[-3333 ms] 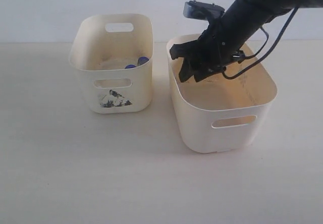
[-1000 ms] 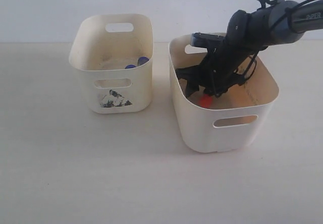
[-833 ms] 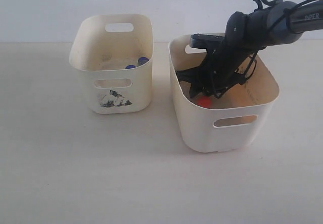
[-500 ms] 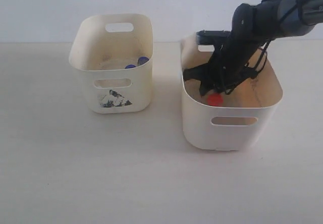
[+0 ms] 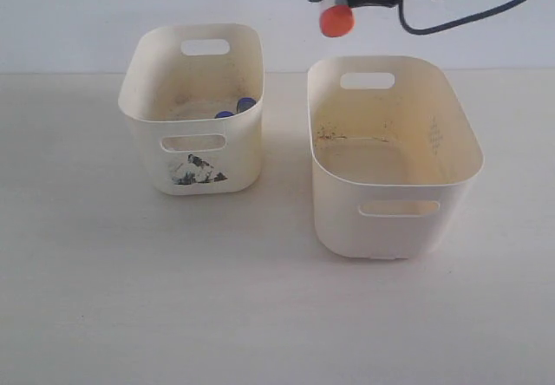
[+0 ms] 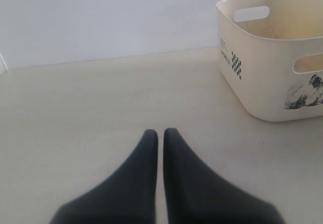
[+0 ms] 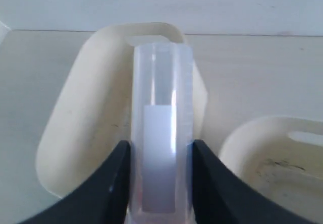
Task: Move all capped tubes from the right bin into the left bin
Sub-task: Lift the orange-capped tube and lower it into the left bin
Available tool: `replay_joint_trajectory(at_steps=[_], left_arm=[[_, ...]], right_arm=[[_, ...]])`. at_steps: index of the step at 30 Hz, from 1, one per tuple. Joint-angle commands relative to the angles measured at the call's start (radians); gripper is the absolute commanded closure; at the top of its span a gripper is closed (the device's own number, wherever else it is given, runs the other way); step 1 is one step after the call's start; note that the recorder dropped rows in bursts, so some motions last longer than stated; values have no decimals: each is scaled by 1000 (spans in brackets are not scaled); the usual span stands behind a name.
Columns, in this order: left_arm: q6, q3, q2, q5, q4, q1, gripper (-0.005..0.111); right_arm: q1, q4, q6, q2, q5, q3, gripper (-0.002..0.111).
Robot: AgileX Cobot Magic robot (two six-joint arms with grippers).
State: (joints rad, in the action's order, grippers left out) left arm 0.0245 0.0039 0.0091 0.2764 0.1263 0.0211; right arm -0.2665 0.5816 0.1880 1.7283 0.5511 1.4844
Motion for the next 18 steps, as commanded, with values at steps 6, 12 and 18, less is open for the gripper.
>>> replay_joint_trajectory(at_steps=[6, 12, 18], left_arm=[[12, -4, -2, -15, -7, -1, 102], [12, -4, -2, -15, -7, -1, 102], [12, -4, -2, -15, -7, -1, 102]], right_arm=[[-207, 74, 84, 95, -324, 3, 108], [-292, 74, 84, 184, -498, 3, 108], [-316, 75, 57, 252, -545, 23, 108]])
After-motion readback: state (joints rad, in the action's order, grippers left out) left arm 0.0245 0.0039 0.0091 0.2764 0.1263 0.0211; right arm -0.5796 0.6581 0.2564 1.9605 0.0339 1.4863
